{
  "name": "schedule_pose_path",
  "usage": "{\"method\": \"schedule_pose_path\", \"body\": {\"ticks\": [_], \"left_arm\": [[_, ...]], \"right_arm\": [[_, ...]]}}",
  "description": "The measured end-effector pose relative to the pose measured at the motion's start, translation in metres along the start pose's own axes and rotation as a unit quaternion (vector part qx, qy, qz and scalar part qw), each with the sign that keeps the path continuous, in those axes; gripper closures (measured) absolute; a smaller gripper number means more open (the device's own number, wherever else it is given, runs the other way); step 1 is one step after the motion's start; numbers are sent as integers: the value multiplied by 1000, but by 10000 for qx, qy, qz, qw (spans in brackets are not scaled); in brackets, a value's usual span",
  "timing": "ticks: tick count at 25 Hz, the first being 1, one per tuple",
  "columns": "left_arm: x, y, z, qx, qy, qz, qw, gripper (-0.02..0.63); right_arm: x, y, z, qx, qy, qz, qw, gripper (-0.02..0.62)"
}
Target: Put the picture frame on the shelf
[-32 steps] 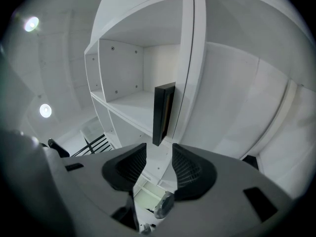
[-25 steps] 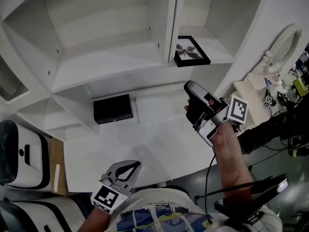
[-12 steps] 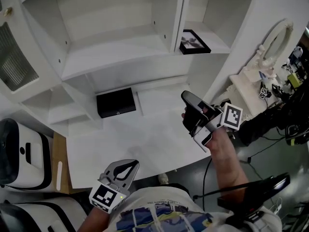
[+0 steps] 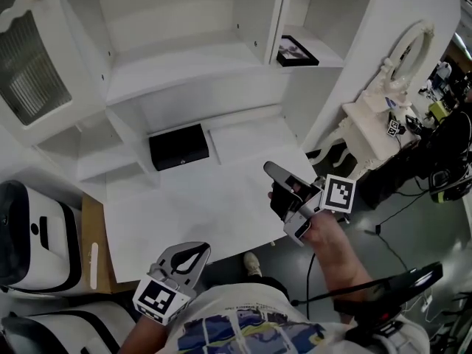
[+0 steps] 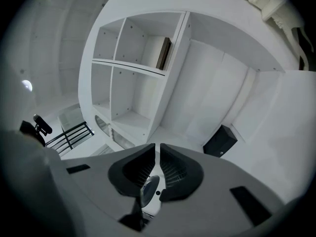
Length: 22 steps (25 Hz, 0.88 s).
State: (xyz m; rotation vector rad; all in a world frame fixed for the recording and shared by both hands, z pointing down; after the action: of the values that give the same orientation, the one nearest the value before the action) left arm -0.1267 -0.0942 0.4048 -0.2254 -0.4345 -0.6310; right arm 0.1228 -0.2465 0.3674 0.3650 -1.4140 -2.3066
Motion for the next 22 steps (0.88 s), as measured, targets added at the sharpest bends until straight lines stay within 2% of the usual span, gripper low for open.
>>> {"method": "schedule_pose_path", "body": {"ticks": [6,15,19,22], "left_arm": [[-26,0,15,143,-9,138,9998,592],[-50,5,35,9,-13,425,9991,592],[-59,5,42,-184,13,521,9985,592],[-64,7,48,-189,-22,591,9981,592]], "right_arm": [[5,-8,52,-68,-89,212,9997,551],[6,-12,118,-358,-291,718,9964,560],[6,-13,143,-371,-422,920,9942,563],[7,-15,159,-388,-513,1044,9925,563]]}}
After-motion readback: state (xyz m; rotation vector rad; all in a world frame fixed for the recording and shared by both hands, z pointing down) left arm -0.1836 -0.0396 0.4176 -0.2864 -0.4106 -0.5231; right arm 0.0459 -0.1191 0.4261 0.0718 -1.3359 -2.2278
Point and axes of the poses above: the fingertips, and each gripper's own axes: x forward along the fingers, y to its right, z out of its underside, the point moved 7 cm from there along -x, backward along the fingers, and after that the axes turned 11 degrees about -y, right-handed, at the moved point
